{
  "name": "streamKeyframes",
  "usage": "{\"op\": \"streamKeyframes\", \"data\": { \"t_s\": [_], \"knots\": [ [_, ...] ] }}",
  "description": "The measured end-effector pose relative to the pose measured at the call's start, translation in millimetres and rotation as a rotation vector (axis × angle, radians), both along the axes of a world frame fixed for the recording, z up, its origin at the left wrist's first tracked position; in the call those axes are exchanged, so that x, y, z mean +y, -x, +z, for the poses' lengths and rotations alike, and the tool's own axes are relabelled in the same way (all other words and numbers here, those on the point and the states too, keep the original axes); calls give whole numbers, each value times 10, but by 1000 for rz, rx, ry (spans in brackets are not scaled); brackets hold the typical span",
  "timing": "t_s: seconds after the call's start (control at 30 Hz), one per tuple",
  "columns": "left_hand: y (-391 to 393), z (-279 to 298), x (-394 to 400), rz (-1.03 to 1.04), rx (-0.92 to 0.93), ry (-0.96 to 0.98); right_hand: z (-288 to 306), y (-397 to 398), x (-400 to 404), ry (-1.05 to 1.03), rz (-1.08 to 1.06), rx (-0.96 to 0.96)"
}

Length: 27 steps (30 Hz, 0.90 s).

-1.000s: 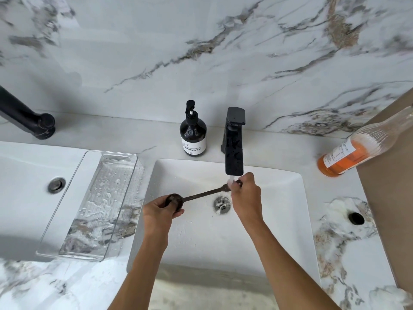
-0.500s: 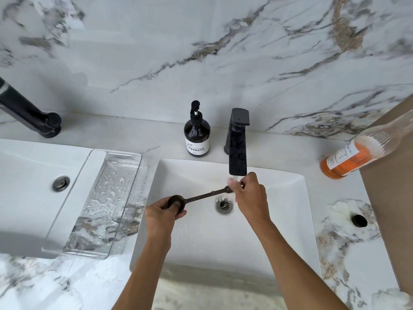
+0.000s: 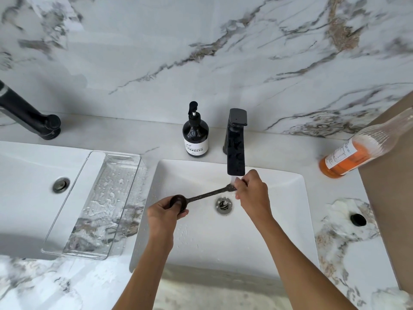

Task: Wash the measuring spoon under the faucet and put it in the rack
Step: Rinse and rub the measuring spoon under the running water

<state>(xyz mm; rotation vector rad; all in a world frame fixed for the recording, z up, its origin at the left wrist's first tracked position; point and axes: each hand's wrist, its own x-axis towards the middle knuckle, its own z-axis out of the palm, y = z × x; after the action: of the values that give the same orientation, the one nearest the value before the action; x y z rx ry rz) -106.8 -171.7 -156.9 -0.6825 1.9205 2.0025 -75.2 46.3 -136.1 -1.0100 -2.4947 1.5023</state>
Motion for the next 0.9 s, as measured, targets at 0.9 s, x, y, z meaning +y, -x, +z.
{"op": "streamKeyframes", "data": {
  "t_s": [0.9],
  "knots": [
    [117,188,978,-341,56,-90,204,124,64,-26,483,-214]
  ]
}}
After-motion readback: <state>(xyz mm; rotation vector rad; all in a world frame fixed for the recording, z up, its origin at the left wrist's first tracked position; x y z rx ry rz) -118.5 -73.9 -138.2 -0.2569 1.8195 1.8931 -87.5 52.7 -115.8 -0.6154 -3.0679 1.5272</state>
